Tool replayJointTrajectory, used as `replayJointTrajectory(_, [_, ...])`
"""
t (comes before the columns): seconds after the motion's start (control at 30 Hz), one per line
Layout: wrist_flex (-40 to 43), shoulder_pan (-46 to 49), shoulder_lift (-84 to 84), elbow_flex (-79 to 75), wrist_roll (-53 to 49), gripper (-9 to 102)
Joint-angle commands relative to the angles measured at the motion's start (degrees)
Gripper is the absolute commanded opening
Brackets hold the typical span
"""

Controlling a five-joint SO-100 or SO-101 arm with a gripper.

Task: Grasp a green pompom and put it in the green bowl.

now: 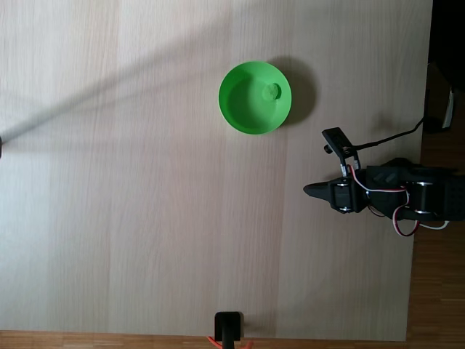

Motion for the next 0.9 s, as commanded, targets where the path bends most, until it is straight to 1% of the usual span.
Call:
replayJointTrajectory(0.0, [-0.7,-0.4,1.1,0.1,0.3,0])
replayJointTrajectory(0.27, [-0.7,0.6,5.1,1.2,0.3,0])
replayJointTrajectory(0.4, [-0.7,2.9,6.2,2.2,0.3,0])
replayJointTrajectory(0.63, [-0.6,3.2,9.6,3.0,0.3,0])
replayJointTrajectory(0.87, [-0.6,3.2,9.4,3.0,0.3,0])
